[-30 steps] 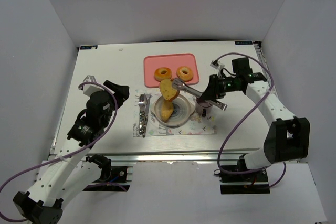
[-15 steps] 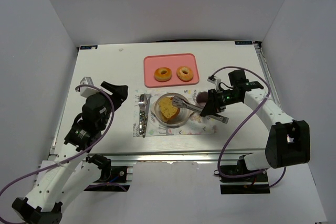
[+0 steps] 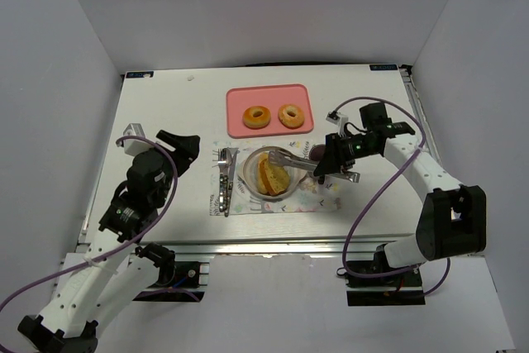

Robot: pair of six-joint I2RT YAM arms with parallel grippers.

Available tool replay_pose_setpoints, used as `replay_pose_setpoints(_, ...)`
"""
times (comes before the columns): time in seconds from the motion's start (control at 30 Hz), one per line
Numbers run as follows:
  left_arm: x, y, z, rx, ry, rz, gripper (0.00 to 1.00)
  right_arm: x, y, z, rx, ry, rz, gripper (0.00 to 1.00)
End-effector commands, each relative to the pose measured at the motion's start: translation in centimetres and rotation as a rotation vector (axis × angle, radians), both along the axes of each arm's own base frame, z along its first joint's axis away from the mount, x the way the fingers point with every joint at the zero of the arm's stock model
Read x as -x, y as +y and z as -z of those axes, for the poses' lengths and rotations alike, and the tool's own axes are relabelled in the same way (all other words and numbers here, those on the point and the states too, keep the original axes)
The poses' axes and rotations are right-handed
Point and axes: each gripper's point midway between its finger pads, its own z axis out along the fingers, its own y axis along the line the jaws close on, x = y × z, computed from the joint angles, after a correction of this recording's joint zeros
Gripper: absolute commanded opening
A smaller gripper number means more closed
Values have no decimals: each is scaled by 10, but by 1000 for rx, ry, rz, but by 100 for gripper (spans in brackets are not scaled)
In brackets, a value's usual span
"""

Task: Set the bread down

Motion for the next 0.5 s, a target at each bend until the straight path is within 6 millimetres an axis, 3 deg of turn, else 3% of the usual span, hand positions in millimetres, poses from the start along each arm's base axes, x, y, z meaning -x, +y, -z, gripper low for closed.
replay_pose_setpoints(0.0, 0, 1, 4, -10, 12, -3, 74, -12, 5, -23, -34, -100, -17, 46)
replay_pose_setpoints(0.23, -2, -1, 6, -12, 15, 0, 74, -28, 5, -47, -36, -194, -12, 42)
replay_pose_setpoints(0.33, -3, -2, 5, -14, 13, 2, 74, -47, 1, -64, -36, -260, 17, 31)
replay_pose_setpoints(0.47, -4, -2, 4, -13, 8, 3, 75, -86, -25, -86, -28, -340, 122, 23)
